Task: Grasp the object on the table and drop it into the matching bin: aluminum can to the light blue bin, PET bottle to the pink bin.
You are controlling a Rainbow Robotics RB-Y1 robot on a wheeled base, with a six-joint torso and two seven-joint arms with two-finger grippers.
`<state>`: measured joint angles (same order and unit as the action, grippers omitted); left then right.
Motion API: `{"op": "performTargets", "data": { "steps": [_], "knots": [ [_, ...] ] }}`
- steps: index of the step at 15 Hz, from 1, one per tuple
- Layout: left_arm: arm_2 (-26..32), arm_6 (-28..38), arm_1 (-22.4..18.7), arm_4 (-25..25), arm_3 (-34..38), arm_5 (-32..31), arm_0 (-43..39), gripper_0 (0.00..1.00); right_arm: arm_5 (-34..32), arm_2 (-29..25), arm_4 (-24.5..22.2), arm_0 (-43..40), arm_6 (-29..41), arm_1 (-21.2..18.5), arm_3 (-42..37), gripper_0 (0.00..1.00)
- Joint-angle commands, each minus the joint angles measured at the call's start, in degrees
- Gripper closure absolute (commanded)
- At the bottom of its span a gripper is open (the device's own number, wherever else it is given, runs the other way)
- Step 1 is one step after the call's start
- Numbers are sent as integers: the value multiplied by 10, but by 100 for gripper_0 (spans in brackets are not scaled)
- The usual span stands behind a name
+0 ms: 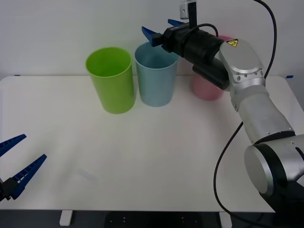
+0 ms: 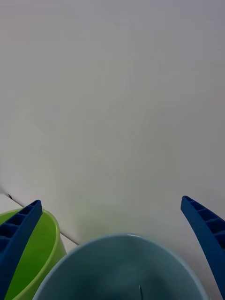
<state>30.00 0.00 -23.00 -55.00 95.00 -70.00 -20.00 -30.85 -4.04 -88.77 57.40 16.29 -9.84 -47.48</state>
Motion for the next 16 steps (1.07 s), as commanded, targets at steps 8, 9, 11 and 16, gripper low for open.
{"op": "performTargets", "data": {
  "steps": [8, 9, 11, 16],
  "knots": [
    [0, 0, 0, 0, 0, 0, 0, 0, -7, 60, 87, -144, 4, -69, -196, 0],
    [0, 0, 0, 0, 0, 0, 0, 0, -7, 71, 104, -171, 1, -87, -230, 0],
    [0, 0, 0, 0, 0, 0, 0, 0, -10, 76, 113, -222, 1, -109, -283, 0],
    [0, 0, 0, 0, 0, 0, 0, 0, -9, 76, 159, -344, -12, -167, -387, 0]
  ]
}}
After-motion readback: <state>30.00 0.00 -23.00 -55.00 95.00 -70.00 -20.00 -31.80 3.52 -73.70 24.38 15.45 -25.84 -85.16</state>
